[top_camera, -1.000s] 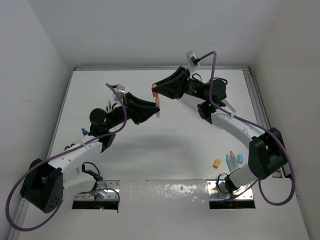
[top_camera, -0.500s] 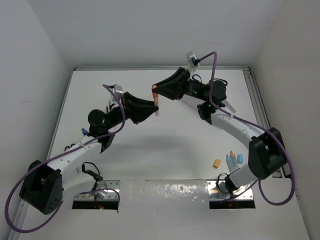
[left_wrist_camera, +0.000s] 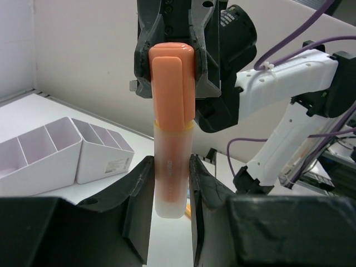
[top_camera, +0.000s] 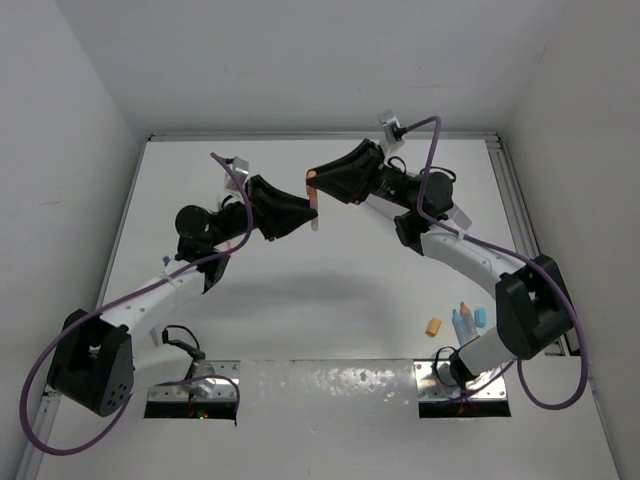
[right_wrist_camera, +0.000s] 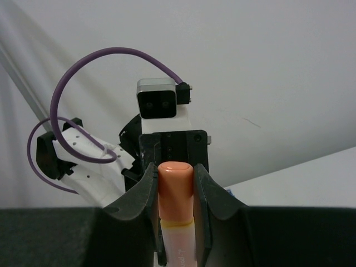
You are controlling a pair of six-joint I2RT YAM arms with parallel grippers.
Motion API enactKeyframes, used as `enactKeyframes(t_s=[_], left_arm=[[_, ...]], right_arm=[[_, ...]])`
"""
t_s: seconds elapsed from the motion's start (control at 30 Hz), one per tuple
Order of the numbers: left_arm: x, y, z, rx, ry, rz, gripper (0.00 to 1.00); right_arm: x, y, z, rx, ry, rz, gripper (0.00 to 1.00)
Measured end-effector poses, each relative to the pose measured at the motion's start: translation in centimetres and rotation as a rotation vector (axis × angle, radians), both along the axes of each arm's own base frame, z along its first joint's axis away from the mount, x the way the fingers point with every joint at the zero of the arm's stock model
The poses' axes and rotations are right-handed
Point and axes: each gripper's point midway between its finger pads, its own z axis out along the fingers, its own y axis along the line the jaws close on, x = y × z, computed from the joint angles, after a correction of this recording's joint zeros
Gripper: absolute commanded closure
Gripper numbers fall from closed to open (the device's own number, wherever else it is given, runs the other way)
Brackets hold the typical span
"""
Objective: Sort the stationery into containers
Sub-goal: Close the pen cap on the pen.
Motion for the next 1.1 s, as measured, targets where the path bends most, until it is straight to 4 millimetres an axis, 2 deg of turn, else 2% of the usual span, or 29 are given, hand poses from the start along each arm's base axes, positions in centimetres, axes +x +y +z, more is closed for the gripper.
enactKeyframes(t_s=[0.27,0.47,0.63,0.87,1.1], left_arm=[[-0.8,0.3,0.2,0.031,-0.009,-0.065,1.00],[-1.0,0.5,0.3,0.043,-0.006,-0.090,1.00],[-1.3,0.4,0.6,0.048,-0.020,-0.105,1.00],[-1.3,0.3,-0.1,0.066,-0.002,-0.125,1.00],[-1.3,0.2,-1.0,0.087,0.026,-0.145,1.00]], right_arm=[[-0.7,-0.6,0.0,-0.039,-0.049,-0.014,1.00],[-1.1,-0.3,-0.2,-0.147,-0.128,-0.060,1.00],[-1.5,-0.3,-0.1,-0.165,-0.190,-0.087,1.00],[-1.3,0.4,-1.5,-0.152,-0.188,-0.107,1.00],[-1.3,0.2,-2.9,-0.121,-0.165,-0.145,1.00]])
